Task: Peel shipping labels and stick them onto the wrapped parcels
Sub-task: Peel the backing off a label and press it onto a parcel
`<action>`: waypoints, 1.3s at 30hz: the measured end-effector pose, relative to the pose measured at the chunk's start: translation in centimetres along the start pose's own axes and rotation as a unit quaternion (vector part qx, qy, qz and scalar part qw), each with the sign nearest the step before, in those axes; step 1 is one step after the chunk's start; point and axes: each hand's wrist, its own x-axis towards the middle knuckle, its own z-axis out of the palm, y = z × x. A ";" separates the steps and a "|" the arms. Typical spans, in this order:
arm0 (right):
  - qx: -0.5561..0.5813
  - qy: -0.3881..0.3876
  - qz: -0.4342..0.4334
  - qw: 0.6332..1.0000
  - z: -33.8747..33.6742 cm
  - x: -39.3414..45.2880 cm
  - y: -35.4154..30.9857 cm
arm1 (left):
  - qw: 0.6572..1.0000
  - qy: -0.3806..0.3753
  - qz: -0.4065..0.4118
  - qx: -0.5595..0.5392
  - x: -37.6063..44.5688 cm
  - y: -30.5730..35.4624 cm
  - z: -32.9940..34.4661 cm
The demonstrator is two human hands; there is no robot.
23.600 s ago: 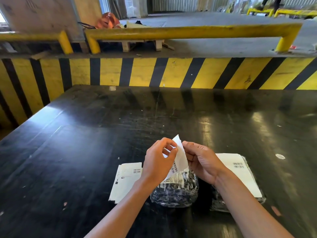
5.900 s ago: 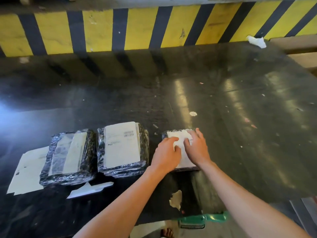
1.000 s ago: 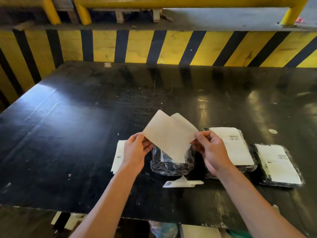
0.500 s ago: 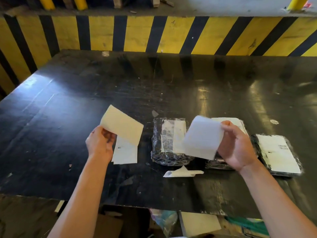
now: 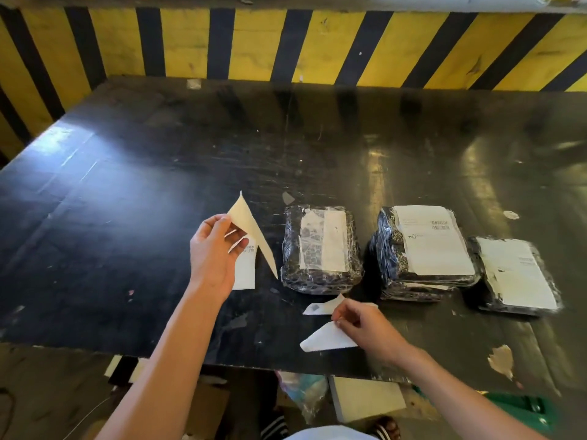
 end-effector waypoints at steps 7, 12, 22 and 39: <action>0.000 0.098 0.000 0.995 1.4 0.4 2.8 | 0.999 -0.045 -0.019 -0.018 -1.4 -0.6 1.2; -0.034 0.182 -0.025 0.982 1.7 0.0 3.8 | 0.997 -0.072 -0.025 -0.027 -2.4 -1.2 2.2; 0.030 0.279 -0.193 0.940 0.0 -0.5 -7.5 | 0.994 -0.107 -0.022 0.019 -4.5 -2.7 5.7; 0.148 0.277 -0.074 0.946 -4.3 2.5 -8.3 | 0.954 -0.131 0.098 0.250 -2.0 -3.6 4.9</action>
